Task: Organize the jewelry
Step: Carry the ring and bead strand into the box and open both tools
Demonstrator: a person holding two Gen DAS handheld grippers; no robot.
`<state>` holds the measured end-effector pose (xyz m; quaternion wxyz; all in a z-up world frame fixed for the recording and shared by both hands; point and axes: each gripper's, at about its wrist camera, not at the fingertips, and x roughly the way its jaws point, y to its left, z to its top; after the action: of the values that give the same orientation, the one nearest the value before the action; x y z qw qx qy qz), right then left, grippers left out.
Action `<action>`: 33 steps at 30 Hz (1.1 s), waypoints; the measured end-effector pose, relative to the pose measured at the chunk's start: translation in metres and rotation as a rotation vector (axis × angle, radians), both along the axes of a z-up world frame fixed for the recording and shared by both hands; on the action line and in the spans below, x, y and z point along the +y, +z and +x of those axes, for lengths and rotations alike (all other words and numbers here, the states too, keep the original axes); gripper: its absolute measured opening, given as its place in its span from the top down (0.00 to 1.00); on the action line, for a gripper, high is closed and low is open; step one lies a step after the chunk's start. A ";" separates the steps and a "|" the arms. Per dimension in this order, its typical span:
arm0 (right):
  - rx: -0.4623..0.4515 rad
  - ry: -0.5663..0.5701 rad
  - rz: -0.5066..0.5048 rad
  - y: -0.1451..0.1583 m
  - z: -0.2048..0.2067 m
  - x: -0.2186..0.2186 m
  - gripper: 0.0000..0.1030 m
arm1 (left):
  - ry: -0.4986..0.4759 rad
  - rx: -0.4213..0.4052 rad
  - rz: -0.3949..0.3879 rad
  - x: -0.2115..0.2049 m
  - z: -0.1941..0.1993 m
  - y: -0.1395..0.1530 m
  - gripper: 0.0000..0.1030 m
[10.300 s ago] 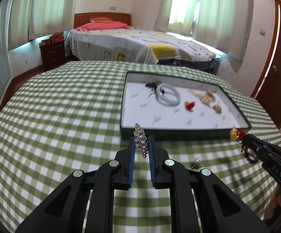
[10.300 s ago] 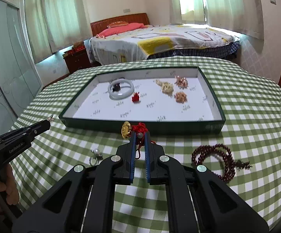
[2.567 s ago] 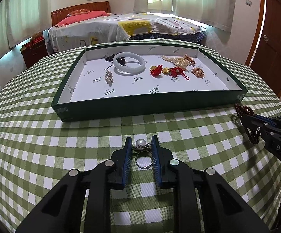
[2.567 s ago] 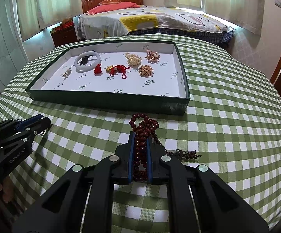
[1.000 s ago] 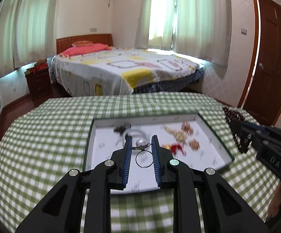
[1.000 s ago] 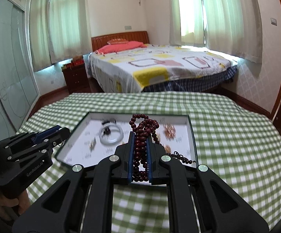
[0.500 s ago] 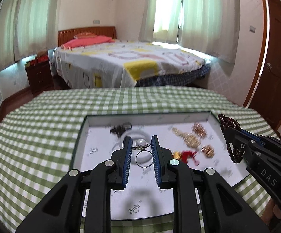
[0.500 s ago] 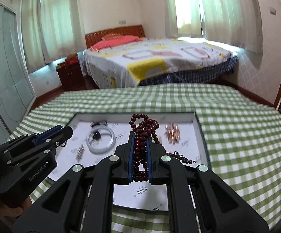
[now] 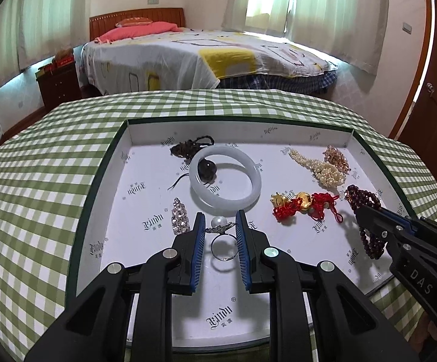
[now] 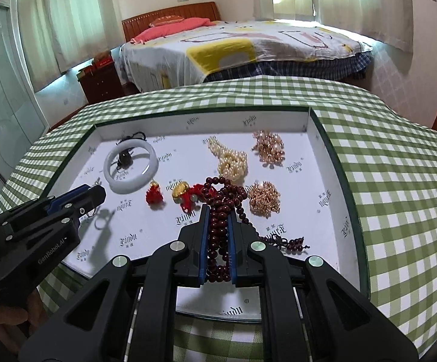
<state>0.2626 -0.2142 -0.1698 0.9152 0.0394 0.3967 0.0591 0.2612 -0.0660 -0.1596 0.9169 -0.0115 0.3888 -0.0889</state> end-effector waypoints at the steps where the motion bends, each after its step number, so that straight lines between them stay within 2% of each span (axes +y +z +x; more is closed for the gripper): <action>1: 0.005 0.000 0.000 -0.001 0.000 0.000 0.89 | -0.001 0.005 -0.001 0.000 0.001 -0.001 0.79; 9: 0.028 -0.004 0.006 -0.006 0.001 0.001 0.89 | -0.002 0.069 0.000 -0.001 0.006 -0.009 0.79; 15: 0.030 -0.010 0.010 -0.006 0.002 -0.001 0.88 | 0.007 0.073 0.002 0.000 0.006 -0.009 0.78; 18: 0.031 -0.016 0.012 -0.007 0.002 -0.003 0.82 | 0.012 0.072 0.002 0.002 0.007 -0.009 0.76; 22: 0.032 -0.020 0.016 -0.008 0.001 -0.004 0.77 | 0.017 0.069 0.004 0.002 0.006 -0.009 0.63; 27: 0.031 -0.022 0.016 -0.007 0.001 -0.005 0.73 | 0.019 0.074 0.003 0.004 0.006 -0.010 0.60; 29: 0.030 -0.024 0.015 -0.007 0.000 -0.006 0.70 | 0.022 0.070 0.007 0.004 0.005 -0.009 0.51; 33: 0.025 -0.032 0.016 -0.006 -0.002 -0.009 0.61 | 0.027 0.057 0.014 0.005 0.001 -0.008 0.43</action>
<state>0.2606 -0.2230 -0.1758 0.9106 0.0537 0.4071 0.0471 0.2623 -0.0608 -0.1671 0.9067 -0.0127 0.4152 -0.0733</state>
